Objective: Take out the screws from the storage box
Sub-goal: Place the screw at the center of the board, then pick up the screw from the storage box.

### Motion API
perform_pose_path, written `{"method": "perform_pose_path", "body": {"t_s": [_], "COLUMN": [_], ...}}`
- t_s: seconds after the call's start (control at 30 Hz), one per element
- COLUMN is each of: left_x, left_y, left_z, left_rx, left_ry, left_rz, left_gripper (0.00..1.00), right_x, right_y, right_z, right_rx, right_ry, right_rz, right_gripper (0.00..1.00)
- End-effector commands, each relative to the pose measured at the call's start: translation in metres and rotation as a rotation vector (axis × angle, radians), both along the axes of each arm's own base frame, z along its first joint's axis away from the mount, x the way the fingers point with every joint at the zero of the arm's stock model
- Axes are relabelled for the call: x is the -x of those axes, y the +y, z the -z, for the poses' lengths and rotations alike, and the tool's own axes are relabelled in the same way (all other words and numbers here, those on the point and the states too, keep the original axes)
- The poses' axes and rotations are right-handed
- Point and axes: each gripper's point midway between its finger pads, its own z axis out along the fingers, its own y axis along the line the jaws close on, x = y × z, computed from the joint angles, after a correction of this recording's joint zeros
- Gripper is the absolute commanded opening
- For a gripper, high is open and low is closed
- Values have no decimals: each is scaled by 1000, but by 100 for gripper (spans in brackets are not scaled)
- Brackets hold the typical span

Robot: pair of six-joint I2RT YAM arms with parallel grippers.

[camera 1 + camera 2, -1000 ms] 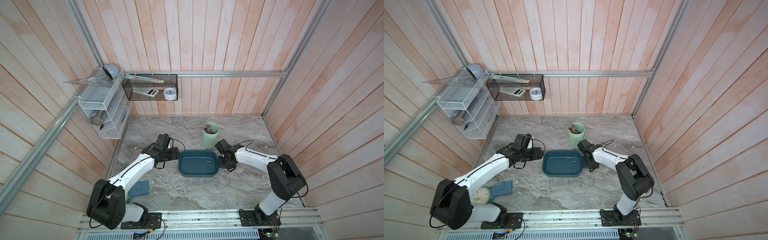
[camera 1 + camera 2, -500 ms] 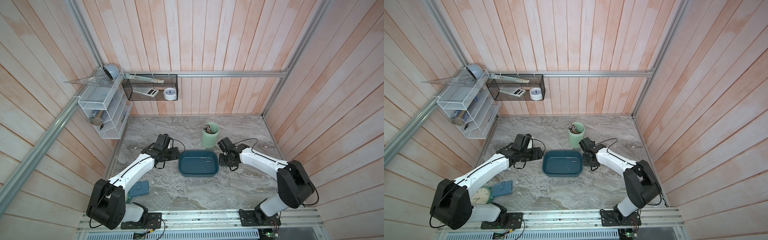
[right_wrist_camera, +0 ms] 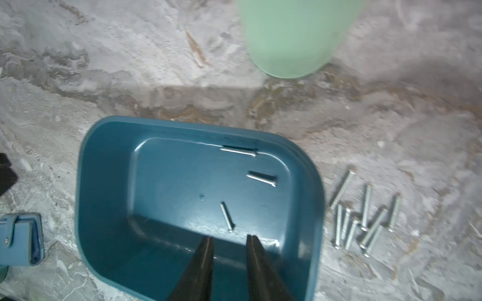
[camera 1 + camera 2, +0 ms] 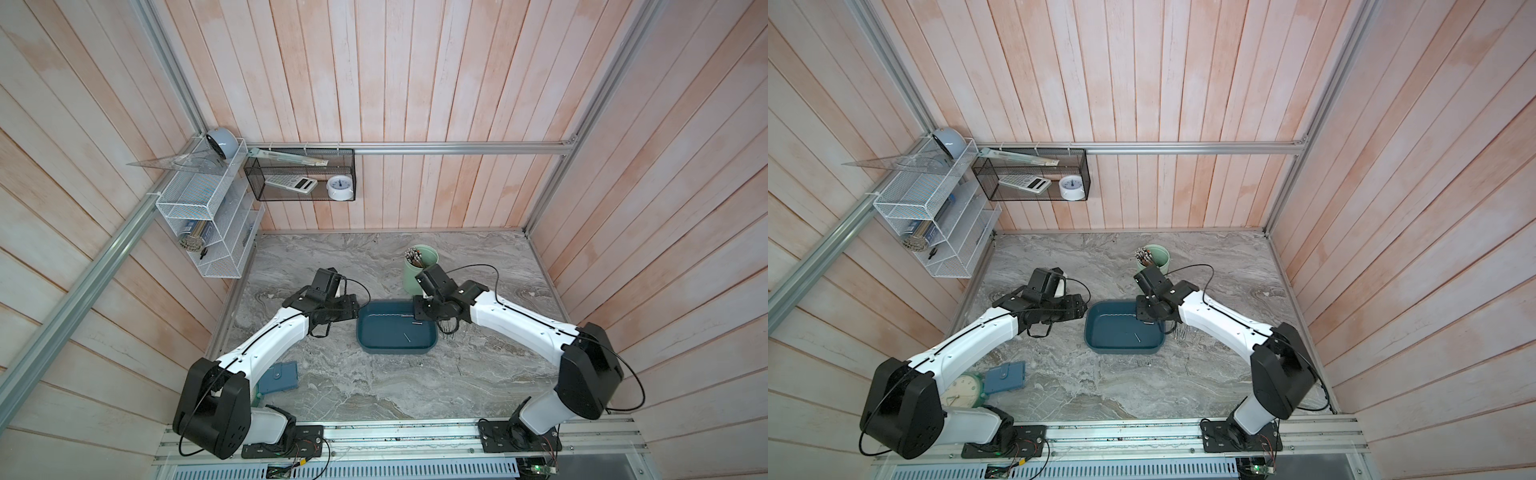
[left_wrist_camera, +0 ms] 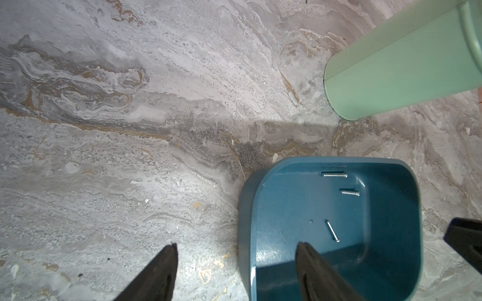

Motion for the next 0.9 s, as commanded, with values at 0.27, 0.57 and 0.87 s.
{"method": "perform_pose_path", "body": {"t_s": [0.27,0.57,0.87], "left_x": [-7,-7,-7], "left_y": [3,4,6], "left_z": [-20,-21,-26], "left_rx": [-7,-6,-5], "left_ry": [-84,-92,-114], "left_rz": [-11,-17,-19], "left_gripper": [77,77,77], "right_x": [-8,-23,-30], "right_y": [8,3,-1], "right_z": [51,72,83], "right_rx": [149,188,205], "right_ry": [101,86,95], "right_rz": [76,224,343], "right_gripper": [29,31,36]}}
